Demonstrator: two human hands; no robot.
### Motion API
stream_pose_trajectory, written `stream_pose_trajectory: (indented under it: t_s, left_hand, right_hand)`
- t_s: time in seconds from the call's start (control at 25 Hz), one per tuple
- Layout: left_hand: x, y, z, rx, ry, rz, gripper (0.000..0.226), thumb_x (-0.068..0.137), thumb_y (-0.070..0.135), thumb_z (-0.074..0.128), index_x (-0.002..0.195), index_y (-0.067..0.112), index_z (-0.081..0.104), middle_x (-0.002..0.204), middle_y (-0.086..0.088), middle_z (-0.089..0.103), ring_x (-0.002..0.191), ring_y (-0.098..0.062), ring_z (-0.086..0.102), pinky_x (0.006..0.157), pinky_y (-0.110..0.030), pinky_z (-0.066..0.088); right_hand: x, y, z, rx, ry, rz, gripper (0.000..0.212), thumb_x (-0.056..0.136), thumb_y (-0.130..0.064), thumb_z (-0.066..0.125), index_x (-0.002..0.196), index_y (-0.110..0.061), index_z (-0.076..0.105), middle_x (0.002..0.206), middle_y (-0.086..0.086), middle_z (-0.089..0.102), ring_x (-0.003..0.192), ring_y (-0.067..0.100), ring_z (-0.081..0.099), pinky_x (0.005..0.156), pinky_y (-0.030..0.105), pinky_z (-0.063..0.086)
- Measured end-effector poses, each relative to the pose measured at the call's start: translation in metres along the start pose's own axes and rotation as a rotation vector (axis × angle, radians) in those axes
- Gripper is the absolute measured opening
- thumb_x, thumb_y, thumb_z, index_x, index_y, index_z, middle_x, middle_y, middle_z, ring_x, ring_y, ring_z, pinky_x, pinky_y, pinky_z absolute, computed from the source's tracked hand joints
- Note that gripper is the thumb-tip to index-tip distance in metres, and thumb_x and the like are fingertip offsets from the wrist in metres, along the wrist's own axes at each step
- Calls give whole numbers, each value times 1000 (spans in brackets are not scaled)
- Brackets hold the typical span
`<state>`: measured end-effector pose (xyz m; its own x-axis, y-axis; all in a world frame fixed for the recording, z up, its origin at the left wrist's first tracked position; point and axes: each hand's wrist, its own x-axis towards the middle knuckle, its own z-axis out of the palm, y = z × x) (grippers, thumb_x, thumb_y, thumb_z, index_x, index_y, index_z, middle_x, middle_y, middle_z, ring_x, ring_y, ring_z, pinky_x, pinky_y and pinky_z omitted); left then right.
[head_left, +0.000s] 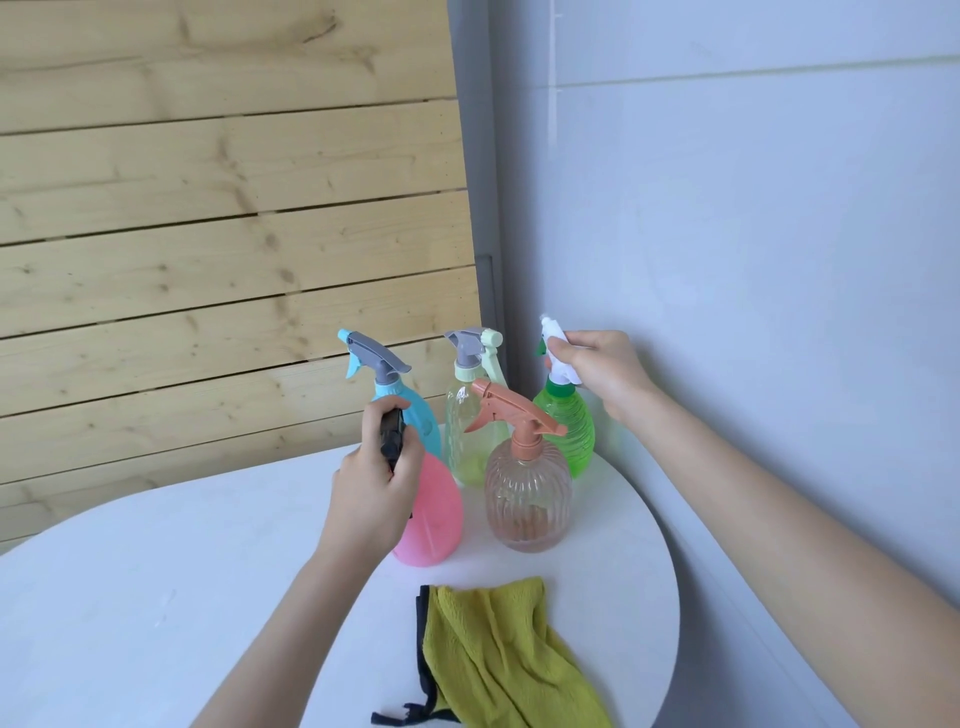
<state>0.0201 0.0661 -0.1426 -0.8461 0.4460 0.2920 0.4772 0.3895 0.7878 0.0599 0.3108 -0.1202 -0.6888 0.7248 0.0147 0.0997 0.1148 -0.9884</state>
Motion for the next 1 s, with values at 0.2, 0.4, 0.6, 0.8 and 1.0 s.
stream_pose_trajectory:
  t_s: [0.2, 0.4, 0.6, 0.8, 1.0]
  left_hand:
    - [0, 1, 0, 9, -9, -7, 20, 97, 23, 38, 109, 39, 38, 74, -12, 63, 55, -31, 55, 64, -41, 47]
    - [-2, 3, 0, 10, -11, -18, 20, 98, 23, 38, 109, 40, 37, 80, -10, 65, 58, -31, 55, 67, -43, 48]
    - [-2, 4, 0, -4, -14, -38, 21, 98, 24, 38, 107, 43, 36, 88, -13, 67, 62, -32, 55, 68, -44, 47]
    - [-1, -1, 1, -13, -7, -39, 21, 97, 24, 39, 108, 41, 37, 84, -7, 66, 56, -24, 49, 66, -41, 46]
    - [3, -9, 5, -4, 10, -5, 20, 97, 23, 40, 108, 40, 37, 73, 7, 59, 57, -17, 47, 64, -36, 40]
  right_hand:
    - [-5, -5, -5, -50, -37, 31, 13, 90, -25, 65, 97, -15, 69, 100, 8, 70, 89, 17, 63, 94, 32, 51]
    - [-3, -57, -12, -112, 74, -82, 37, 91, -29, 62, 121, -9, 62, 107, 2, 60, 95, 16, 57, 89, 27, 45]
    - [-29, -129, -12, -75, -8, -299, 21, 90, -24, 59, 109, -20, 66, 103, -9, 64, 109, 12, 61, 98, 33, 48]
    - [-34, -122, 23, -549, -263, -278, 48, 89, -39, 62, 131, -18, 53, 132, 2, 56, 114, 17, 55, 103, 36, 44]
    - [-30, -85, 55, -822, -361, -237, 60, 86, -43, 62, 138, -20, 45, 134, 3, 54, 123, 22, 51, 102, 37, 42]
